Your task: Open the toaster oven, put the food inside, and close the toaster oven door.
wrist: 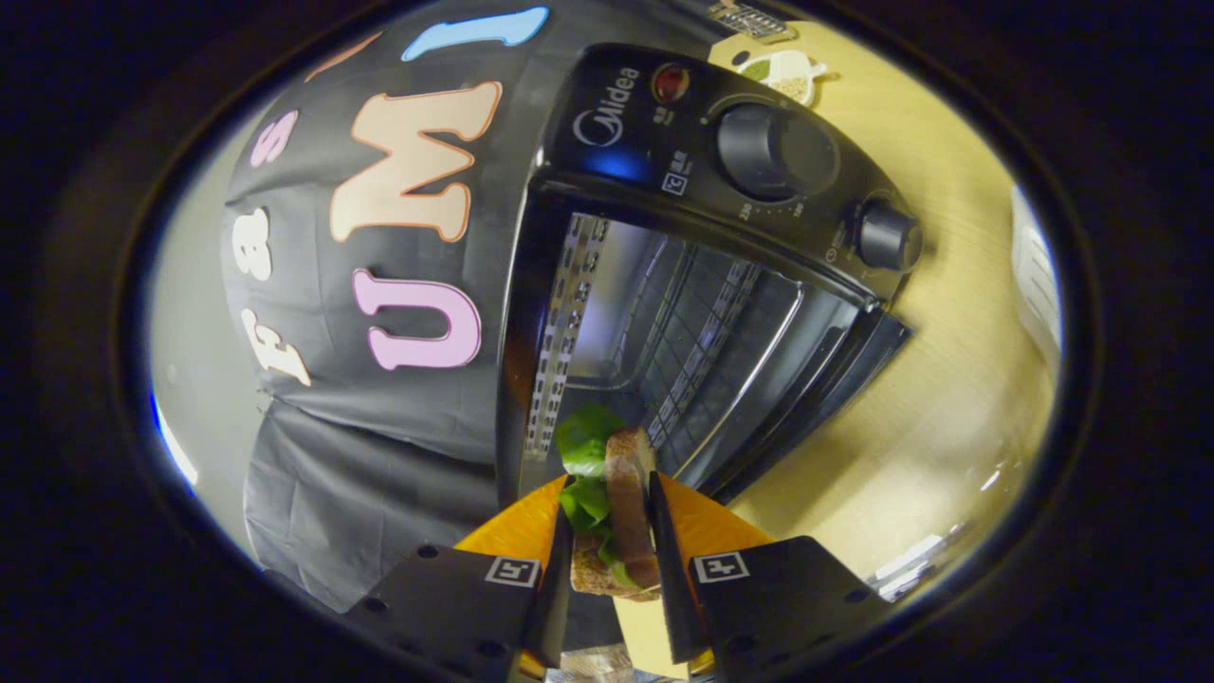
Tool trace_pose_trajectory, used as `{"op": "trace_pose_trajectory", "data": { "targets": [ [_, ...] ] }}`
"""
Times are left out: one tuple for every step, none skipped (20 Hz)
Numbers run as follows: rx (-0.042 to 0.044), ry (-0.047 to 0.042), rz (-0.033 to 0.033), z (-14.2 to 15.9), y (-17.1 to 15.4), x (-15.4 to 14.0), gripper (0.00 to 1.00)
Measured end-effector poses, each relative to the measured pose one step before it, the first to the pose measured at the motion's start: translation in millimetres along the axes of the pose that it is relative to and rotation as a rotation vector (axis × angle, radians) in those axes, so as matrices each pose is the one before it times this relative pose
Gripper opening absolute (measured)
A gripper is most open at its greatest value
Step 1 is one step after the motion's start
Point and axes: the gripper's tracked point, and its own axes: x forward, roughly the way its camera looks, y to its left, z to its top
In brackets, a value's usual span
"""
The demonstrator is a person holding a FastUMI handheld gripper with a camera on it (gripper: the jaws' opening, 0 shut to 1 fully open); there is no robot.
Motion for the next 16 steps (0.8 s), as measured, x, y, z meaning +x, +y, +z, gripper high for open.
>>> {"op": "trace_pose_trajectory", "data": {
  "targets": [
    [0.02583,0.00021,0.01894,0.02,3.09,1.32,0.45],
    [0.03400,0.00015,0.02009,1.36,3.92,0.53,0.45],
    [0.03426,-0.00901,0.02513,3.12,3.90,0.44,0.45],
    [0.02741,-0.02826,0.01671,7.52,3.21,-0.55,0.45],
    [0.01480,-0.01972,-0.00487,6.60,-3.01,2.39,0.45],
    [0.00715,-0.01491,-0.00212,3.47,-1.72,1.21,0.44],
    [0.00401,-0.01318,-0.00178,6.48,-2.66,4.55,0.44],
    [0.00515,-0.01563,-0.00279,5.16,-2.35,3.24,0.44],
    [-0.00240,-0.01758,-0.00267,6.68,-3.44,4.07,0.44],
    [-0.00088,-0.01653,-0.00062,4.87,-2.16,3.39,0.44],
    [0.00165,-0.01523,-0.00031,4.59,-2.25,5.00,0.44],
    [-0.00243,-0.01742,0.00038,2.94,-0.72,3.85,0.44],
    [-0.00579,-0.02087,0.00515,2.94,-0.83,3.42,0.43],
    [-0.00394,-0.01495,-0.00200,0.40,-1.16,2.66,0.43],
    [-0.01041,-0.01283,0.00234,1.14,-0.84,2.83,0.43],
    [-0.02612,-0.01809,-0.00133,1.73,-1.44,4.21,0.43]
  ]
}}
